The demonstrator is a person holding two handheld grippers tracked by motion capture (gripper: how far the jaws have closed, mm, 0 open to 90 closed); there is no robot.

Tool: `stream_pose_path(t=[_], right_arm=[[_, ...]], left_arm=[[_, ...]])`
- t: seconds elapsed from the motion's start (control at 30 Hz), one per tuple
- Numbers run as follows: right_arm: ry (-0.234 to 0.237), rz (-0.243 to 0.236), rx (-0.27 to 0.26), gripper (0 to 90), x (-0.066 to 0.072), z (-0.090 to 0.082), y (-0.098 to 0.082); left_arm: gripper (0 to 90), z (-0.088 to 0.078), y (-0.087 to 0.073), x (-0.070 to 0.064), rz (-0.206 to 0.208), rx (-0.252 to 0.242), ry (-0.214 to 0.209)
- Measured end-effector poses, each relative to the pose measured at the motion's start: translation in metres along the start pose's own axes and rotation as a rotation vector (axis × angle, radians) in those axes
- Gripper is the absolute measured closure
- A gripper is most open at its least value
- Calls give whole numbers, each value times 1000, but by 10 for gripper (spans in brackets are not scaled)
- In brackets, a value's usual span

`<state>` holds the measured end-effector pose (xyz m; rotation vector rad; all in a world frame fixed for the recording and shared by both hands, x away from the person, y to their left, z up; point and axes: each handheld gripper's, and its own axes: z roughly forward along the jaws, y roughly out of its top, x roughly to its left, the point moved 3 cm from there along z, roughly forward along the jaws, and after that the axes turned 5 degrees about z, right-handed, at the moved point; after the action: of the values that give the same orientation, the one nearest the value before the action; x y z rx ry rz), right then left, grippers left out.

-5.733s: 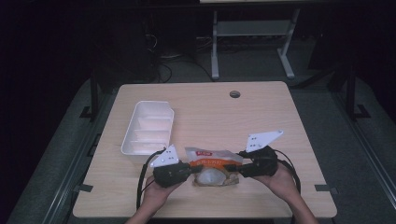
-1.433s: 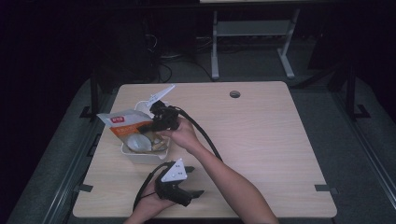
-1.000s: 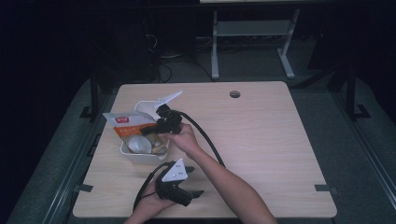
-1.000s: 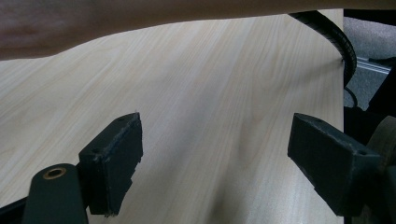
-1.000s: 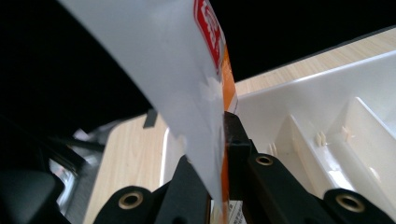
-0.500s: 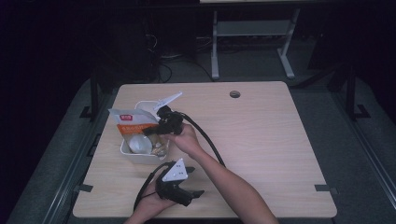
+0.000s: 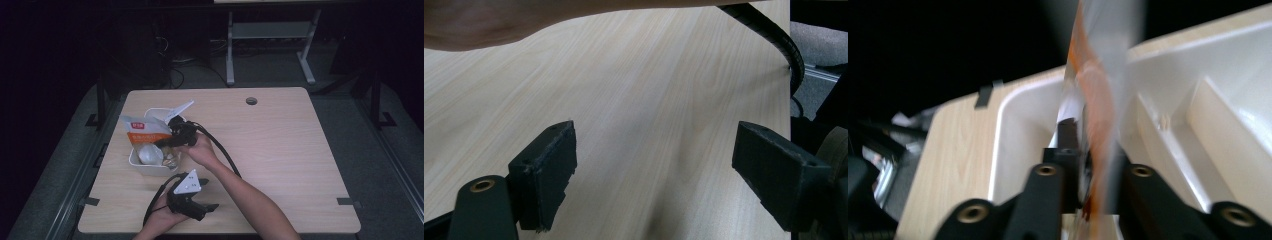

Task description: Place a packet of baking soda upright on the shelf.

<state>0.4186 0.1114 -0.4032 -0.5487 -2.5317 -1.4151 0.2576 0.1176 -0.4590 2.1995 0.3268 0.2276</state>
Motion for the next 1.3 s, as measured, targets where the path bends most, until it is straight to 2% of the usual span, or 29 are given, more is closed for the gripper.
stream_pose_path(t=[0.03, 0.07, 0.1, 0.2, 0.4, 0.47, 0.57, 0.8, 0.87, 0.9, 0.93, 0.97, 1.1, 1.17, 1.2, 1.3], right_arm=[[-3, -20, 54, 761, 0, 4, -4], [-3, -20, 54, 761, 0, 4, -4], [-9, -36, 97, 736, 2, 7, -8], [-9, -39, 94, 735, 2, 5, -11], [-20, -61, 136, 780, 2, 3, -16], [-36, -72, 154, 811, 4, 2, -16], [-78, -124, 187, 846, 8, 3, -17], [-98, -112, 204, 867, 8, 5, -18], [-100, -107, 205, 844, 8, 5, -18], [-98, -107, 203, 782, 7, 4, -18], [-82, -102, 200, 703, 6, 3, -19], [-49, -86, 198, 675, 6, 2, -20], [-70, -153, 235, 642, 7, -2, -27], [-100, -211, 269, 683, 10, 0, -31], [-110, -224, 279, 695, 10, 1, -32], [-111, -218, 280, 735, 9, 0, -33]], left_arm=[[176, 0, 0, 0, -2, 0, -1], [176, 0, 0, 0, -2, 0, -1], [176, 0, 0, 0, -3, 1, -1], [177, 0, 0, 0, -3, 0, -1], [176, 0, 0, 1, -4, 1, 0], [176, 0, 0, 1, -7, -1, -1], [176, -1, 0, 1, -9, -5, 3], [176, 1, 1, 0, -5, -2, -2], [176, 1, 1, 0, -2, 0, -4], [176, 1, 1, 0, -1, -1, -5], [176, 1, 1, -1, -2, -1, -4], [176, 1, 1, 0, -2, -2, -4], [176, 2, 1, -1, 1, 1, -9], [176, 2, 1, -1, 0, 2, -9], [176, 2, 2, -1, -1, 0, -9], [176, 2, 2, -1, -2, -3, -7]])
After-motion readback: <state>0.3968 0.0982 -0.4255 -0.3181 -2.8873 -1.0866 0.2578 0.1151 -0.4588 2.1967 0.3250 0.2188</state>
